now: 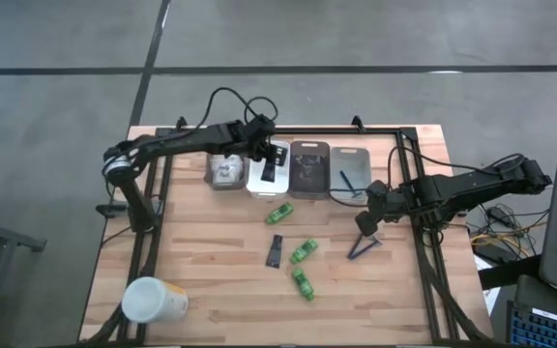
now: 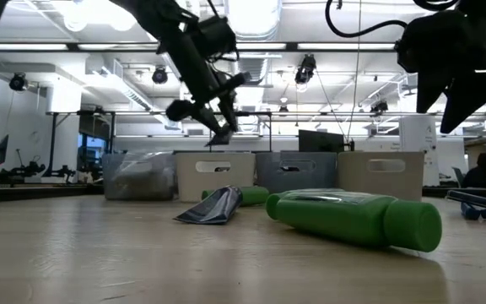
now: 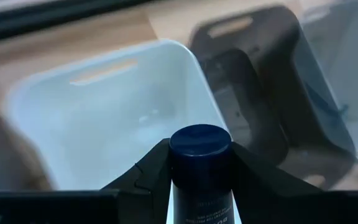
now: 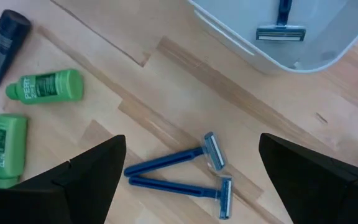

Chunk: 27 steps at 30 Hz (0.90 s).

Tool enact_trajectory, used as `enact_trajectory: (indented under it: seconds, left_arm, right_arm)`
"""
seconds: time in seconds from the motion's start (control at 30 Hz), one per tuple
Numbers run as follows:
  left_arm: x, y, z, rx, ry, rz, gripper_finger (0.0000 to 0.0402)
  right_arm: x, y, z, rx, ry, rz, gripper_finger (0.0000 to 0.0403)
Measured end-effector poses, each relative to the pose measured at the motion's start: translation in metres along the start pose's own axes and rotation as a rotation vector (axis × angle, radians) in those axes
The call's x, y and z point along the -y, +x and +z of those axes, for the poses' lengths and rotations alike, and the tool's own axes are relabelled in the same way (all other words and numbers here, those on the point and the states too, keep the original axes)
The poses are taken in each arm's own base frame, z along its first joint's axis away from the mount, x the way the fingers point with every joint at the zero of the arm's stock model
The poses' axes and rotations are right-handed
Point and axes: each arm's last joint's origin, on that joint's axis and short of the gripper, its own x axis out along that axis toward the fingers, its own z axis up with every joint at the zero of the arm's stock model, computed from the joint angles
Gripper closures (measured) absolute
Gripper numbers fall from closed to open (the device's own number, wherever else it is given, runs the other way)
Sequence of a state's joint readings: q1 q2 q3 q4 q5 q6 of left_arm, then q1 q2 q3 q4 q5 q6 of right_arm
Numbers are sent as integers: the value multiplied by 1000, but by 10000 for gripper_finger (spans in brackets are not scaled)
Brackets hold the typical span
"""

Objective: Pick & Place Travel size toiletries
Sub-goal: Put the left shave cream into the white bin, then put the shave cream into the white bin

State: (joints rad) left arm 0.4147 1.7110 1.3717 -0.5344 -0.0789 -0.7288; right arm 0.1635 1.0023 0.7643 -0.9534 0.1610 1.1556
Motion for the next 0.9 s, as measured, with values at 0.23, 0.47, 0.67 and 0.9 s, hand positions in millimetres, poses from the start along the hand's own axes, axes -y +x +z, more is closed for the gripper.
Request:
enact_trajectory:
  seconds: [0.23,0.47,0.67,0.9]
  left_arm:
    - [0,12,-2,-19,16,-4,266]
    - [-4,18,-1,25,35,65,251]
    - [-2,23,0,44,37,61,232]
    - [-3,21,0,50,31,62,205]
  right_arm:
    - [0,0,0,0,16,1,39]
    - [0,0,0,1,14,2,39]
    - [0,0,0,1,14,3,39]
    - [-1,0,0,3,17,7,39]
